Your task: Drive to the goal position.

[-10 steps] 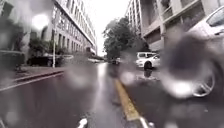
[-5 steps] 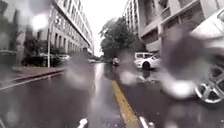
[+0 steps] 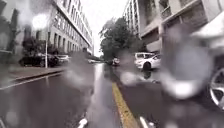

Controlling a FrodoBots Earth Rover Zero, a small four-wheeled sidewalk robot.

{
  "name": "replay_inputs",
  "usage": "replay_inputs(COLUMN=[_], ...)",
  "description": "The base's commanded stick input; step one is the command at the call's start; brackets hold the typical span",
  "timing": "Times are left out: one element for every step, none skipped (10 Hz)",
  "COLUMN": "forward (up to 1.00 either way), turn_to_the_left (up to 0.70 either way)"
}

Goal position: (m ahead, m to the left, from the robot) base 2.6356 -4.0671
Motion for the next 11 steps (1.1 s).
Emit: replay_inputs(forward=[0.70,0.70,0.70,0.70,0.70,0.70,0.70,0.70,0.70,0.70,0.70], turn_to_the_left=[0.00,0.00,0.00,0.00,0.00,0.00,0.00,0.00,0.00,0.00,0.00])
